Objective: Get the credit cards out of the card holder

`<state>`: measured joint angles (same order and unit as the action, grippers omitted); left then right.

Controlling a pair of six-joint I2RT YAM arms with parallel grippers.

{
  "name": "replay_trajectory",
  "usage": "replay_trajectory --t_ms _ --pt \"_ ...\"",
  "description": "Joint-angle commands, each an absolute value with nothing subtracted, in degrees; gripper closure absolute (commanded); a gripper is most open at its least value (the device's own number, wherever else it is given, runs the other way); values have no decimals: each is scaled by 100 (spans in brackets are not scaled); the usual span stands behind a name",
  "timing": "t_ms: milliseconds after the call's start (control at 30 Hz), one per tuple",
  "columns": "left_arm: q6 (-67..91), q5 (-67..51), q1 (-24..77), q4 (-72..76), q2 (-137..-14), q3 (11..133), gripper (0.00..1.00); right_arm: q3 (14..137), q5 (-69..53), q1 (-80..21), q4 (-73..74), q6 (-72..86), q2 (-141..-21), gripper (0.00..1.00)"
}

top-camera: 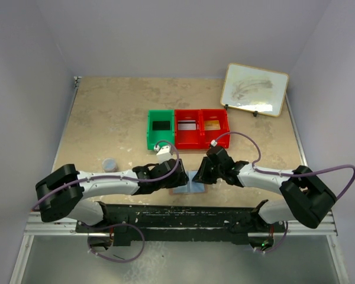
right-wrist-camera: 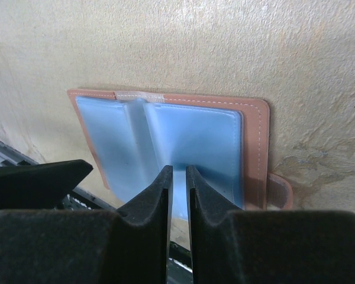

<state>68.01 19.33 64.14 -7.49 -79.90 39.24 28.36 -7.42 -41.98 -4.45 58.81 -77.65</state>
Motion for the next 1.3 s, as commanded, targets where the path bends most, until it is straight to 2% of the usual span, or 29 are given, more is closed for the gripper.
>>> replay_trajectory --t_ms 0,367,867,1267 --pt "6880 1831 6381 -454 -8159 3879 40 2812 -476 -4214 -279 5852 -7876 82" --pt "6897 1905 6385 -623 -8027 3876 40 2795 -481 -4210 -277 5855 -7884 81" --pt "6983 1453 6379 -27 -8641 3724 40 2818 -540 -4210 -335 5865 -7886 81" --pt "7046 1077 6376 947 -9015 3687 40 2591 -703 -4210 -336 6122 -7485 72"
